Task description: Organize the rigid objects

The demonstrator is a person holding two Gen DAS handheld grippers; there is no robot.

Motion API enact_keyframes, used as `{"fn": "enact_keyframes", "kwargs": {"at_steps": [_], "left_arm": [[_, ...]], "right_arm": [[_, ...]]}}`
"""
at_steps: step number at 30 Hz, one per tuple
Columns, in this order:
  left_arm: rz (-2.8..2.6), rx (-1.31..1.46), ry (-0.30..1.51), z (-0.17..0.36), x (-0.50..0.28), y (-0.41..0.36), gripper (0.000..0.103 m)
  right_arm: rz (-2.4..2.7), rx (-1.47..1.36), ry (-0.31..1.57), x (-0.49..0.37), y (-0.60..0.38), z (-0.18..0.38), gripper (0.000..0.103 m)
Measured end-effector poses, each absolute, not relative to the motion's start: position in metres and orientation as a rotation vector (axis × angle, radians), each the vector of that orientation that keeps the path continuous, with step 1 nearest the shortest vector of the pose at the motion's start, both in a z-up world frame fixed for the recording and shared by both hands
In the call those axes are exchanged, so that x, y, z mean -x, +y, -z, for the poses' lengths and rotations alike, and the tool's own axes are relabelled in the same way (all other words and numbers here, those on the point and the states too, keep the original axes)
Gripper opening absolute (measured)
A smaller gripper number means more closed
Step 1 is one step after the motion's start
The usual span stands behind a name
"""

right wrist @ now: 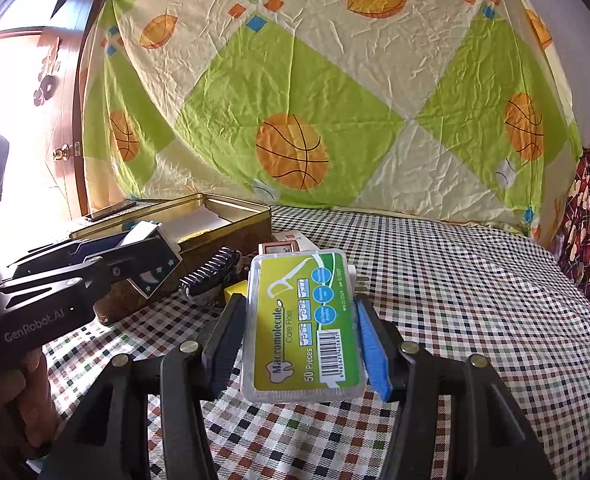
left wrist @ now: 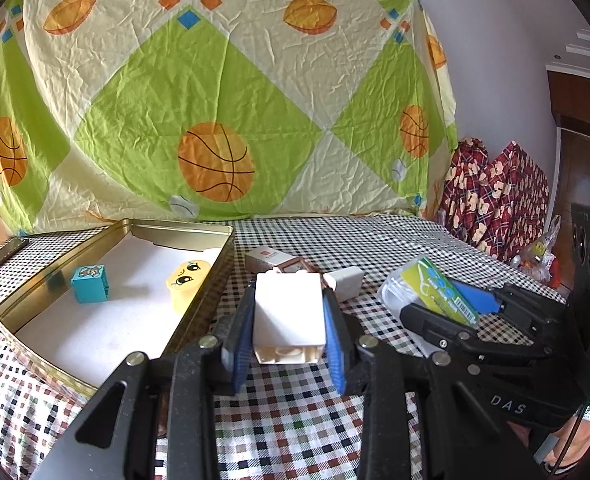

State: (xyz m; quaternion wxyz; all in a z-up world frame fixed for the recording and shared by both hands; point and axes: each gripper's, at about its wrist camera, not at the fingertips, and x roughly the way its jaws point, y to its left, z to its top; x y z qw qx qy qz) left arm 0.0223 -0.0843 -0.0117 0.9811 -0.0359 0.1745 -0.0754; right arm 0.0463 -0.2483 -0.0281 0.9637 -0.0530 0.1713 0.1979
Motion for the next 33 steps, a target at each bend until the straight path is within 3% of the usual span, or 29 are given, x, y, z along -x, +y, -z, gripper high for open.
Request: {"fn": "enact_keyframes", "kwargs": {"at_steps": [33], "left_arm": [[0.135, 0.033, 0.232, 0.007, 0.000, -0.087, 0.031]], "right_arm": [[-0.384, 0.104, 0.205, -0.022, -0.253, 0.024, 0.056]]}}
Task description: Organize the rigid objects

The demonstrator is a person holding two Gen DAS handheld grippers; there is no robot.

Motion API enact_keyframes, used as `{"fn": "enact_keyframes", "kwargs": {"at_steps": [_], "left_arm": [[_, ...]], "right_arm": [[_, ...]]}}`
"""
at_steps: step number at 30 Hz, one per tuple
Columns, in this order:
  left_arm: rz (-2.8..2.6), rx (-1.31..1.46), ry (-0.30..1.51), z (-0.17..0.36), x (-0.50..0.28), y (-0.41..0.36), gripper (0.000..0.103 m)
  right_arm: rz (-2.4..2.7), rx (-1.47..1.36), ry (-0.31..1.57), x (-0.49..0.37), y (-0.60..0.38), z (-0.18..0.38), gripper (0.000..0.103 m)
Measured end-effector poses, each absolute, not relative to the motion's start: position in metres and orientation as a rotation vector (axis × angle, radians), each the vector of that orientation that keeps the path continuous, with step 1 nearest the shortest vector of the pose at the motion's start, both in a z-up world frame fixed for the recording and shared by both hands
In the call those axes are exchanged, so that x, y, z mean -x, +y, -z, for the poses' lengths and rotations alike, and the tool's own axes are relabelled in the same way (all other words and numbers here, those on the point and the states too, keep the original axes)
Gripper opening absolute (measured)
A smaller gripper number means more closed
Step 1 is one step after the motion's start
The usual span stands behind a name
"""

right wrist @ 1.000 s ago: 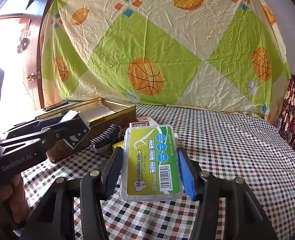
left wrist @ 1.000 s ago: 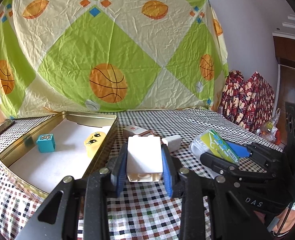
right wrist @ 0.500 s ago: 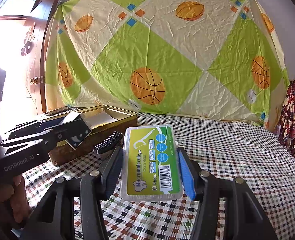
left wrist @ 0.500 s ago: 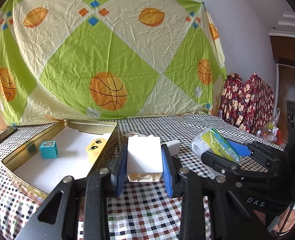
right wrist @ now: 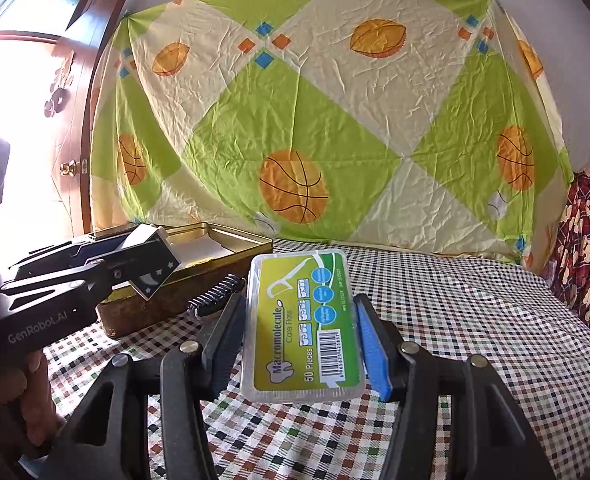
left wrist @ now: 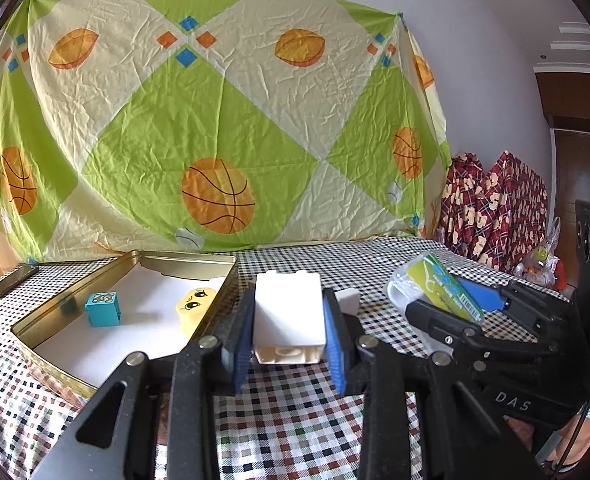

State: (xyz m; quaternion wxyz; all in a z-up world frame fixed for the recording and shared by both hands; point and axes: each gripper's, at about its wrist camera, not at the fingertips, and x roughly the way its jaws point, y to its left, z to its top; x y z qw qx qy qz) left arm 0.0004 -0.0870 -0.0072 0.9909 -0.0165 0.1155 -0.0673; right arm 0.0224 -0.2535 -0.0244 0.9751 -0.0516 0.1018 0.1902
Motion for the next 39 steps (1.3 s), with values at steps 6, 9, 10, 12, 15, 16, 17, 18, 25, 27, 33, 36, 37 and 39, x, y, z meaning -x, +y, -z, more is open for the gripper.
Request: {"fn": "enact_keyframes", "kwargs": {"at_steps": [6, 9, 10, 12, 15, 16, 17, 18, 25, 27, 33, 36, 37, 39], "left_arm": [[0.128, 0.046, 0.233, 0.006, 0.001, -0.083, 0.031], [0.125, 0.048, 0.229, 0.006, 0.002, -0.080, 0.031], [0.124, 0.049, 0.229, 0.006, 0.002, -0.080, 0.031], [0.121, 0.049, 0.227, 0.006, 0.003, -0.078, 0.031], [0.113, 0.049, 0.224, 0.006, 0.004, -0.075, 0.031], [0.110, 0.049, 0.223, 0.006, 0.004, -0.074, 0.031], [0.104, 0.047, 0.221, 0.006, 0.005, -0.072, 0.031], [0.099, 0.045, 0.219, 0.006, 0.005, -0.070, 0.031], [0.069, 0.053, 0.204, 0.005, 0.011, -0.056, 0.031], [0.058, 0.059, 0.202, 0.005, 0.011, -0.050, 0.031], [0.028, 0.082, 0.204, 0.006, 0.014, -0.034, 0.030], [0.013, 0.095, 0.204, 0.006, 0.014, -0.027, 0.031], [0.009, 0.099, 0.205, 0.007, 0.014, -0.025, 0.031], [0.002, 0.106, 0.207, 0.007, 0.014, -0.020, 0.031]], "right_arm": [[-0.325, 0.084, 0.181, -0.019, -0.255, 0.024, 0.056], [-0.306, 0.076, 0.166, -0.016, -0.255, 0.023, 0.056], [-0.303, 0.073, 0.162, -0.015, -0.256, 0.023, 0.056], [-0.293, 0.065, 0.160, -0.015, -0.256, 0.023, 0.056], [-0.282, 0.059, 0.160, -0.015, -0.253, 0.022, 0.056], [-0.281, 0.060, 0.160, -0.015, -0.253, 0.022, 0.056], [-0.280, 0.060, 0.160, -0.014, -0.252, 0.022, 0.056], [-0.280, 0.059, 0.160, -0.014, -0.251, 0.022, 0.056], [-0.321, 0.040, 0.176, -0.014, -0.236, 0.021, 0.056], [-0.334, 0.041, 0.179, -0.014, -0.229, 0.020, 0.056], [-0.367, 0.043, 0.189, -0.013, -0.213, 0.021, 0.056], [-0.383, 0.043, 0.193, -0.012, -0.206, 0.021, 0.056], [-0.388, 0.043, 0.194, -0.012, -0.204, 0.021, 0.056], [-0.396, 0.047, 0.196, -0.011, -0.199, 0.022, 0.056]]}}
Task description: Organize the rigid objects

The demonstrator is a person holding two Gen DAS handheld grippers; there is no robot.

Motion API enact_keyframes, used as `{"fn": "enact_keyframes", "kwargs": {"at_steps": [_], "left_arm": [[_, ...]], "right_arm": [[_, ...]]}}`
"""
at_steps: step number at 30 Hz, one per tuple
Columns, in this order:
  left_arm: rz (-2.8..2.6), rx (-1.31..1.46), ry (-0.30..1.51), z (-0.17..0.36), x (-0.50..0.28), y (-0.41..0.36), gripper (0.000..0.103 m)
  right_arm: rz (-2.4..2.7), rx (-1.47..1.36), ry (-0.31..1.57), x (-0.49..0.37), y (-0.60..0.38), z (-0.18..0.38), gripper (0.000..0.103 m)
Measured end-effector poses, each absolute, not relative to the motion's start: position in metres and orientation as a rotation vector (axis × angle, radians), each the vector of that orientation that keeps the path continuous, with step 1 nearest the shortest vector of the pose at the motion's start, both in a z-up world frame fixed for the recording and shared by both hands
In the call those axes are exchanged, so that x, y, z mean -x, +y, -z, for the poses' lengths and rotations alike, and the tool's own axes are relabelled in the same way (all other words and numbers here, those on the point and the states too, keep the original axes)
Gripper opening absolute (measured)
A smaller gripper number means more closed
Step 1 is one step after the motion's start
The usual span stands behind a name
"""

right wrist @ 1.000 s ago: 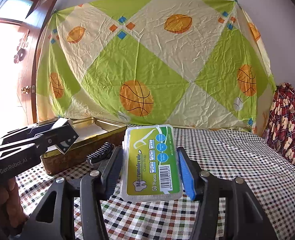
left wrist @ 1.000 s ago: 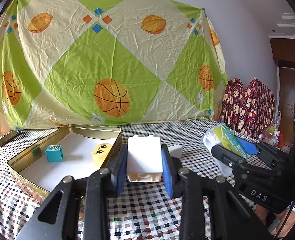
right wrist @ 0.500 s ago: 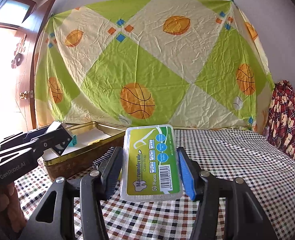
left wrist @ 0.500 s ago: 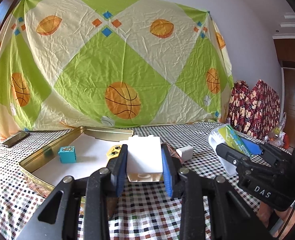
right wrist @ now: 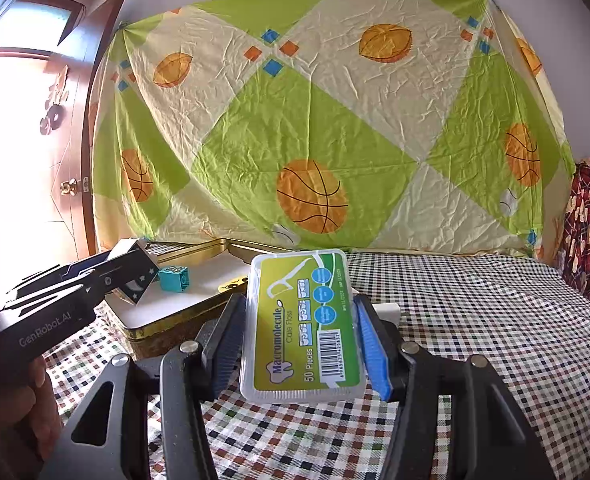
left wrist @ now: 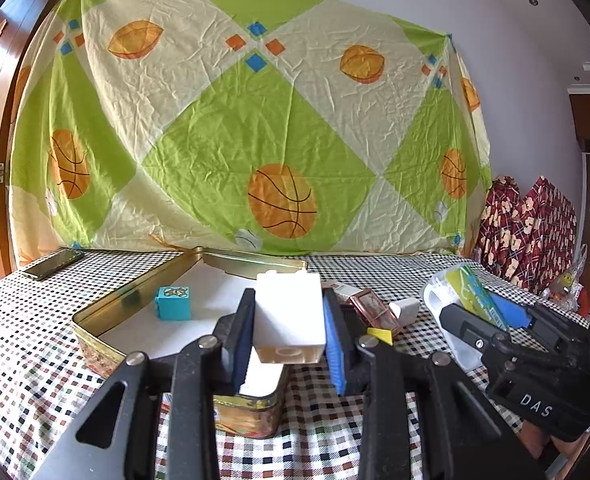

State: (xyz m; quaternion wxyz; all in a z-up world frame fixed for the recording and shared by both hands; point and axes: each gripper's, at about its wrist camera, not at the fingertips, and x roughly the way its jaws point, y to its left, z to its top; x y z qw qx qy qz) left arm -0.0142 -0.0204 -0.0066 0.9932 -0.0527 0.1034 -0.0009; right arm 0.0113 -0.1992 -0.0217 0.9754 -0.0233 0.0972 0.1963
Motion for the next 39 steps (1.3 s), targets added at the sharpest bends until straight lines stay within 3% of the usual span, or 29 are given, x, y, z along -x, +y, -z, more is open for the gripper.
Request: {"fn": "enact_keyframes", "kwargs": {"at_steps": [39], "left_arm": [[-0.100, 0.135, 0.246, 0.010, 0.011, 0.022, 0.031]], "right_arm": [[-0.532, 0.064, 0.235, -0.008, -0.137, 0.020, 0.057]]}}
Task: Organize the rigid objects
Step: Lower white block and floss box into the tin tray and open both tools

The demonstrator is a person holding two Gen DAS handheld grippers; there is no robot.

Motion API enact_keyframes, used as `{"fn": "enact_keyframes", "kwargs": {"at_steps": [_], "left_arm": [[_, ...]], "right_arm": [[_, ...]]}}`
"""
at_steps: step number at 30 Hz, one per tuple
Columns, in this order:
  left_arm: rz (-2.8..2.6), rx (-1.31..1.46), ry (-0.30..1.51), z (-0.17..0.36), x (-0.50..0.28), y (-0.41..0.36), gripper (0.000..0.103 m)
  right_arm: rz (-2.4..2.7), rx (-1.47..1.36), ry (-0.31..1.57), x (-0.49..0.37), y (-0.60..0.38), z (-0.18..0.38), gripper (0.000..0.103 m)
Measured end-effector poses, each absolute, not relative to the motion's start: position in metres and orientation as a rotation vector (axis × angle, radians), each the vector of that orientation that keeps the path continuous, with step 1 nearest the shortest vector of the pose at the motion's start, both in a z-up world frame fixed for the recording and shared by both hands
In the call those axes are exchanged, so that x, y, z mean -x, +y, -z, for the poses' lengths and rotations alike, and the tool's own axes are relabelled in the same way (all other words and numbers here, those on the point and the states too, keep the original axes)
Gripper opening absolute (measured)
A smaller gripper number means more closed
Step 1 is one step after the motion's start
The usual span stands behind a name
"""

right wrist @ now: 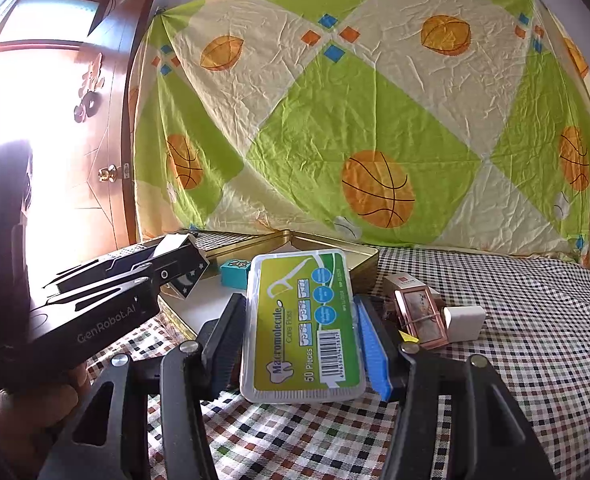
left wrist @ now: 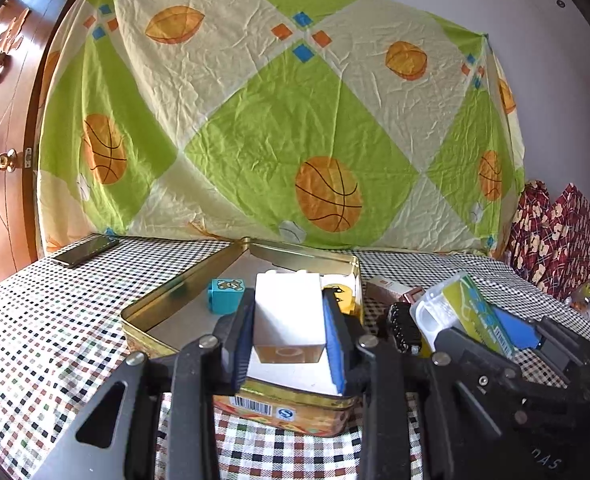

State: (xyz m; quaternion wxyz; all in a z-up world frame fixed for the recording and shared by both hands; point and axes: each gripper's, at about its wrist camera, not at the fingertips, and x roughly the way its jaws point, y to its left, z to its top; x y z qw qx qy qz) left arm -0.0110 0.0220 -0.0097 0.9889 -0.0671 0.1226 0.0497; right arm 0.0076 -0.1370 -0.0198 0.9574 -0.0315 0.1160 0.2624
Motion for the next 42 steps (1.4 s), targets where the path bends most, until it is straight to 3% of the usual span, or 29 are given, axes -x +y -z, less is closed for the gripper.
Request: {"fn": "enact_keyframes", "kwargs": {"at_steps": [21, 42], "left_arm": [[-0.133, 0.182, 0.285, 0.012, 0.008, 0.051, 0.030], [-0.079, 0.192, 0.455, 0.003, -0.028, 0.075, 0.030]], "right_arm": [[-0.575, 0.090, 0.271, -0.009, -0.110, 0.019, 0.057], [-0.637, 0.116, 0.377, -0.044, -0.088, -0.007, 0.057]]}}
